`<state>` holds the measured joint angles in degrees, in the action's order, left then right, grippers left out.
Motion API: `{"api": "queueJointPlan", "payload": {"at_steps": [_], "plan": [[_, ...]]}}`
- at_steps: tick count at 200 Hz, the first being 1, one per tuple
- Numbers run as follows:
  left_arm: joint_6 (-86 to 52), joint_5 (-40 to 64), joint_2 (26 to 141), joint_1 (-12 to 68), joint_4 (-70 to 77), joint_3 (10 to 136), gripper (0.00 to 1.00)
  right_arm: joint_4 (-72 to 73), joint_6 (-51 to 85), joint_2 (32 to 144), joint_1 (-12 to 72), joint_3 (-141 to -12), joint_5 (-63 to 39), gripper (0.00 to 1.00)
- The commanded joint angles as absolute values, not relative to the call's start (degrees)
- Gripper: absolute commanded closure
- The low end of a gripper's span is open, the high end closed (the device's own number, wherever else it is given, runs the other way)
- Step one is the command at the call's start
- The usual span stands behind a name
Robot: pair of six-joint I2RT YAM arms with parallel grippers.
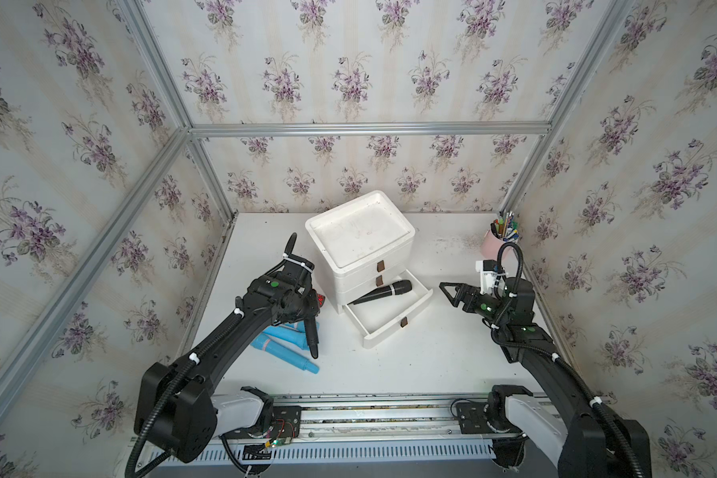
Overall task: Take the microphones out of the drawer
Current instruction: Place the microphone at the center of the board.
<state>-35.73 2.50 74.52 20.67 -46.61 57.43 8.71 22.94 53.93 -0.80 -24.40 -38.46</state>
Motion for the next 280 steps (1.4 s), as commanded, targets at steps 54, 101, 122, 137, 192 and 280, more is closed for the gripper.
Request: {"api": "queueJointPlan", "payload": {"at_steps": [54,101,122,137,192,280], "plan": [[-52.04,4.05,80.73,13.89,-39.41,59.71,1.0,6.4,22.83,50.01,-0.79,-23.08,-40.49,0.14],[-59.06,0.65,78.83,8.46,-38.23,56.53,1.0,7.37,22.41,50.4,-0.79,-23.06,-43.46,0.14],[-61.44,-0.02,78.05,6.09,-38.05,55.19,1.0,8.25,22.5,50.62,-0.58,-22.9,-45.72,0.14],[-62.22,0.67,78.35,4.45,-37.23,54.52,1.0,9.01,22.37,50.47,0.65,-22.82,-46.92,0.14],[-64.92,4.13,83.58,1.31,-33.11,53.98,1.0,6.98,17.02,50.21,16.24,-25.81,-42.63,0.15],[-67.34,4.06,87.19,1.16,-30.95,53.97,1.0,2.9,10.37,50.42,29.39,-30.97,-35.48,0.15]]}}
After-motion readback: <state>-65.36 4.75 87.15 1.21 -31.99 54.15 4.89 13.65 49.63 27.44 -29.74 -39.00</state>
